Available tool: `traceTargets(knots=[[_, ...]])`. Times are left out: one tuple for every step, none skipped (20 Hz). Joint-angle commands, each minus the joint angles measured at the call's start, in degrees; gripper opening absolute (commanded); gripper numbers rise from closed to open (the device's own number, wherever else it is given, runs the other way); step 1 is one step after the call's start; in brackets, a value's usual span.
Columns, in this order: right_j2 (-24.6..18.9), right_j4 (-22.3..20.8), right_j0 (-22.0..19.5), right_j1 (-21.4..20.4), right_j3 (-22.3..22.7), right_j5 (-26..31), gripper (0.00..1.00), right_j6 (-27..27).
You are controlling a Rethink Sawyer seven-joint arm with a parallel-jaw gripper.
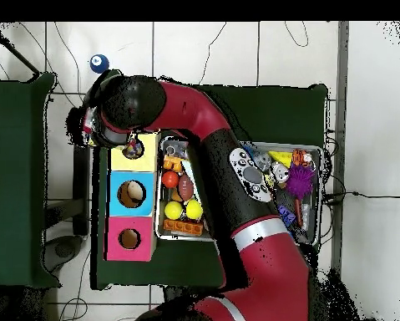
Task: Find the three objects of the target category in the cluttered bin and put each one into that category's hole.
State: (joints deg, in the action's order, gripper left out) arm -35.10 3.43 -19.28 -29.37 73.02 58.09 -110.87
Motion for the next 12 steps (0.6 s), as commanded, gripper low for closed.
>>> traceTargets(knots=[[-3.1, -4.2, -3.2, -0.6, 5.9, -6.0, 0.0, 10.0], [-2.7, -4.7, -3.0, -0.6, 5.3, -5.5, 0.0, 9.9], [-2.1, -5.5, -2.8, -0.5, 5.0, -5.2, 0.0, 9.7], [-1.2, -6.5, -2.6, -0.4, 4.0, -4.1, 0.0, 9.7], [-0.5, -7.3, -2.6, -0.4, 3.8, -3.6, 0.0, 9.5], [-0.1, -8.1, -2.6, -0.2, 3.3, -3.0, 0.0, 9.7], [0.4, -8.9, -2.7, 0.0, 2.8, -2.4, 0.0, 9.8], [0.5, -9.3, -2.8, 0.1, 2.4, -1.7, 0.0, 9.8], [0.4, -9.7, -3.0, 0.2, 2.4, -1.3, 0.0, 9.9], [0.2, -10.0, -3.3, 0.0, 2.7, -1.0, 0.0, 10.0], [-0.1, -10.0, -3.6, 0.1, 2.9, -0.5, 0.0, 10.0], [-0.5, -9.9, -3.8, 0.0, 3.2, 0.2, 0.0, 9.8]])
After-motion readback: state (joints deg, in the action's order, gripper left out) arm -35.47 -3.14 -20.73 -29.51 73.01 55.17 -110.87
